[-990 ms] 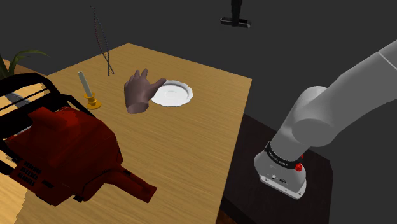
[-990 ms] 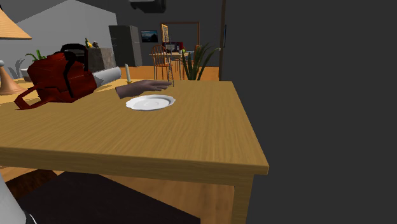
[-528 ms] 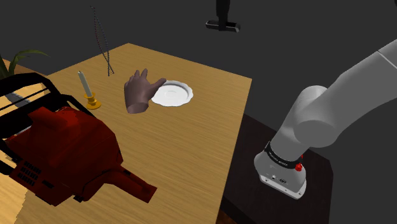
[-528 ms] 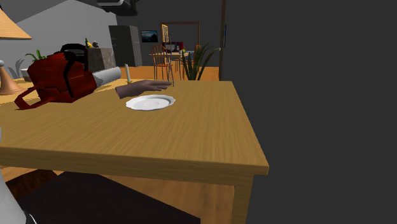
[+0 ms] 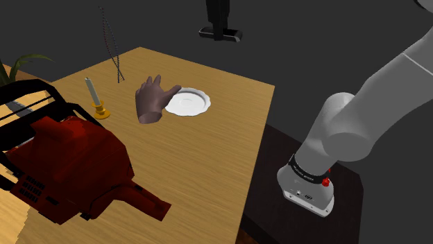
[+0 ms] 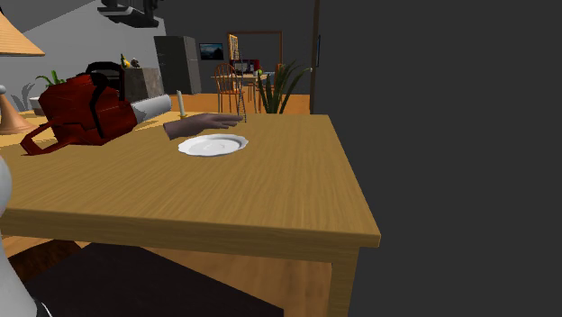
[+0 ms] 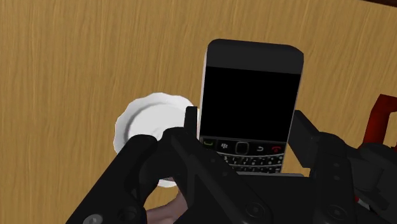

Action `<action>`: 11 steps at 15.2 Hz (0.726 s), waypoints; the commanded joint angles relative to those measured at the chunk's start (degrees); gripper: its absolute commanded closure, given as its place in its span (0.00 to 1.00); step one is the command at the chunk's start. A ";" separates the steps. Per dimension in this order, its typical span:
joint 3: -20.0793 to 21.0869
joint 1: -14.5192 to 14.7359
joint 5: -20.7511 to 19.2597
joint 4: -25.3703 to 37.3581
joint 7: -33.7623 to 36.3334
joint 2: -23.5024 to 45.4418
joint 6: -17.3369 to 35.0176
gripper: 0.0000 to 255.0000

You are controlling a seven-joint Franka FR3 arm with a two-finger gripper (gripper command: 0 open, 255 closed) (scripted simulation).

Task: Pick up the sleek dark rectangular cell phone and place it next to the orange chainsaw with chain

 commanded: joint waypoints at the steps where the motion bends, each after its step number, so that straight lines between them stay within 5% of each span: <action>1: 1.87 0.97 0.99 1.56 3.07 1.26 -0.28 1.00; 11: 10.88 6.46 2.76 14.47 18.43 13.34 -0.85 1.00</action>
